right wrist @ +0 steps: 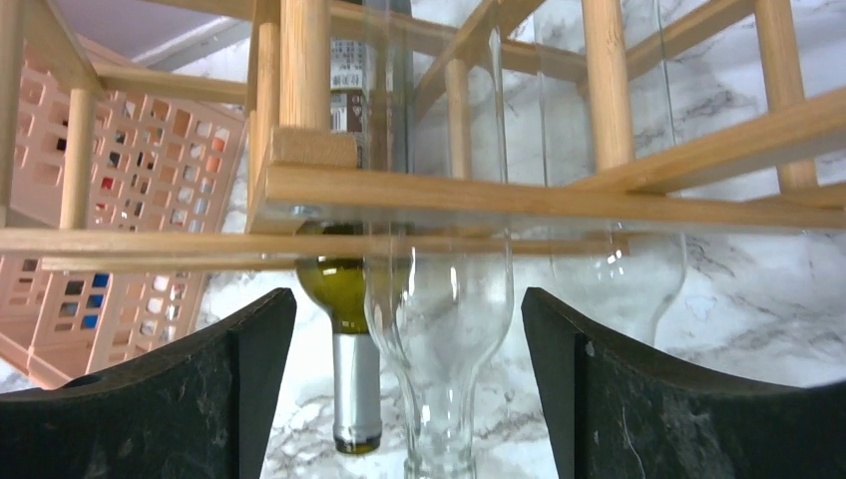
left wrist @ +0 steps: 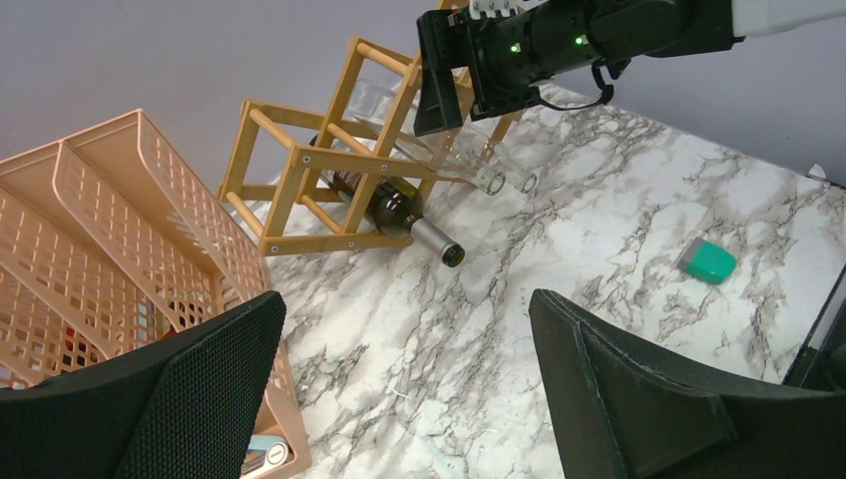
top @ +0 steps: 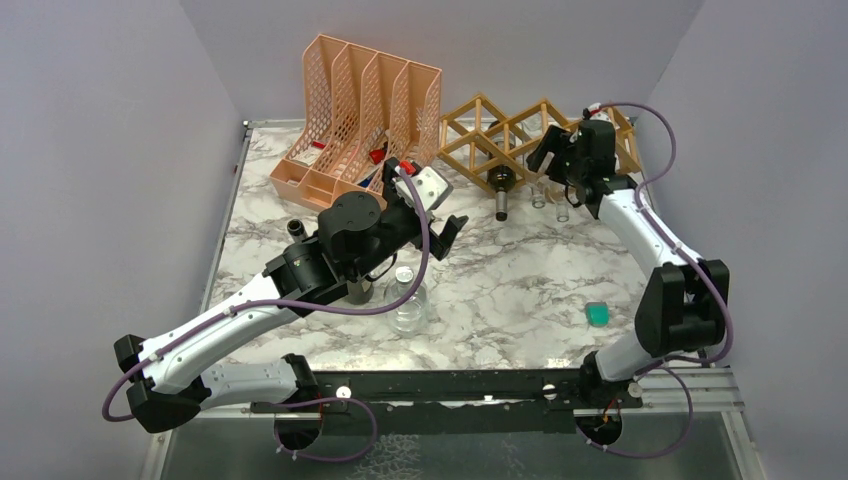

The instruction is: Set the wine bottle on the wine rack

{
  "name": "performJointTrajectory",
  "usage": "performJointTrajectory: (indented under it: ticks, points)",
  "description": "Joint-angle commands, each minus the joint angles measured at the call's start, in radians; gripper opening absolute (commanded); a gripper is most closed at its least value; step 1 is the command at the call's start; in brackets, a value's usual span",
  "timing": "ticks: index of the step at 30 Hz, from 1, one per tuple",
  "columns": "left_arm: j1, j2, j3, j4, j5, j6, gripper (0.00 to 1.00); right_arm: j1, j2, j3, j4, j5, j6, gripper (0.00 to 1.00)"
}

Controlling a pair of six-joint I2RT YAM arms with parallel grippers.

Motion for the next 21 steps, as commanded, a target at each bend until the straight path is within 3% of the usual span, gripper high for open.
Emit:
performJointTrajectory:
  ticks: [1, 4, 9, 17, 21]
  points:
    - [-0.002, -0.019, 0.025, -0.002, -0.020, -0.015, 0.99, -0.002, -0.071, -0.012, -0.133, -0.022, -0.030, 0.85]
    - [-0.001, -0.015, 0.018, -0.001, -0.019, -0.020, 0.99, -0.002, -0.103, -0.070, -0.153, -0.045, -0.029, 0.80]
    - [-0.002, 0.004, 0.046, 0.000, 0.029, -0.058, 0.99, -0.002, -0.094, -0.110, -0.150, -0.106, -0.036, 0.64]
    - [-0.002, 0.020, 0.052, -0.001, 0.059, -0.082, 0.99, -0.002, -0.047, -0.090, -0.084, -0.136, -0.022, 0.38]
    - [-0.003, 0.018, 0.053, -0.001, 0.058, -0.086, 0.99, -0.002, -0.025, -0.067, -0.064, -0.134, -0.020, 0.30]
